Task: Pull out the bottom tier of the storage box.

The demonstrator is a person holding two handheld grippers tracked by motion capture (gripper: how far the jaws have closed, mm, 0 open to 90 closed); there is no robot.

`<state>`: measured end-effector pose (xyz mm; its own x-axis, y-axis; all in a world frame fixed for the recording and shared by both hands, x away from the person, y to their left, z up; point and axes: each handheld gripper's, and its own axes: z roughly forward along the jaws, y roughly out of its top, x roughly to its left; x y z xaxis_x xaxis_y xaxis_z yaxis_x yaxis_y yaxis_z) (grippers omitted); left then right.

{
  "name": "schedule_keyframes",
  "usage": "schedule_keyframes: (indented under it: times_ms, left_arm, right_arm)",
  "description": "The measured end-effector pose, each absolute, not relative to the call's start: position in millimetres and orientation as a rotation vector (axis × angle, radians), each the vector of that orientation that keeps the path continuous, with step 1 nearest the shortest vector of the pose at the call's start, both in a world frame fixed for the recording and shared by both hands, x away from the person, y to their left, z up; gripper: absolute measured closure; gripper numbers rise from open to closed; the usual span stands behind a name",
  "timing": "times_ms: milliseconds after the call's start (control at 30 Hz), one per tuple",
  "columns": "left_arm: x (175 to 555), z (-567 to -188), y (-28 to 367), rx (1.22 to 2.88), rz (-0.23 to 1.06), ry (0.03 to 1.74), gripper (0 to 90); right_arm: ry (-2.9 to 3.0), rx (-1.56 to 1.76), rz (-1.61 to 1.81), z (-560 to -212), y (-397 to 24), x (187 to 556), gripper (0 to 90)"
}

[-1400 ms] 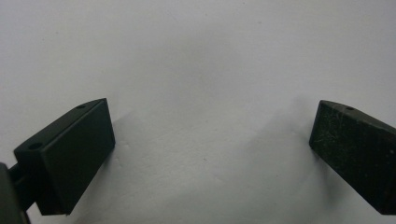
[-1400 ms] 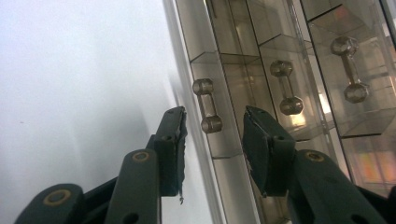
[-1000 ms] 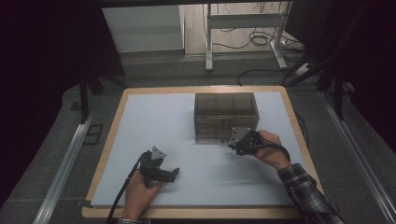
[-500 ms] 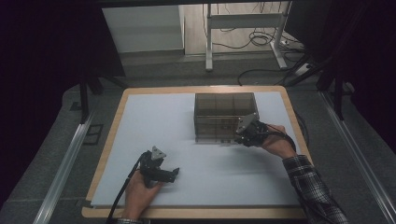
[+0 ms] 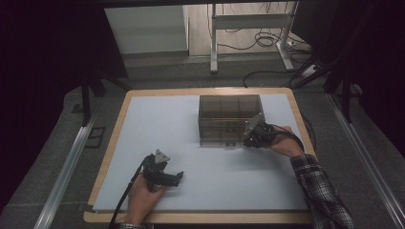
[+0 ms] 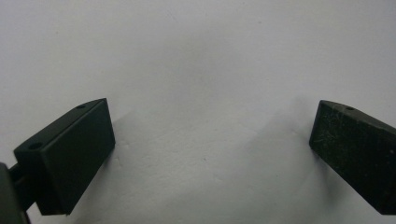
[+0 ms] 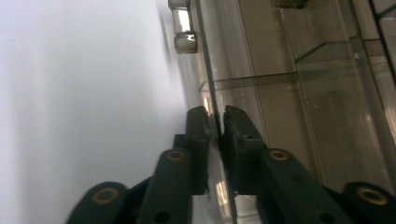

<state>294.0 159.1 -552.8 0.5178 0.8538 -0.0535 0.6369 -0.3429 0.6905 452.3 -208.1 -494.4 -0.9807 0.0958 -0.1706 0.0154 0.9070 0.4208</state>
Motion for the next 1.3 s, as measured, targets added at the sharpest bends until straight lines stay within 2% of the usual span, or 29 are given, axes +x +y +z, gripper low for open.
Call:
schedule_keyframes:
  times_ms: [300, 1300]
  left_arm:
    - [294, -553, 159, 2.094, 0.420, 1.210, 0.0]
    - [294, -553, 159, 2.095, 0.419, 1.209, 0.0]
  right_arm:
    - [2.929, -0.050, 0.585, -491, -205, 455, 86.2]
    - [2.969, -0.164, 0.603, -482, -207, 418, 85.6]
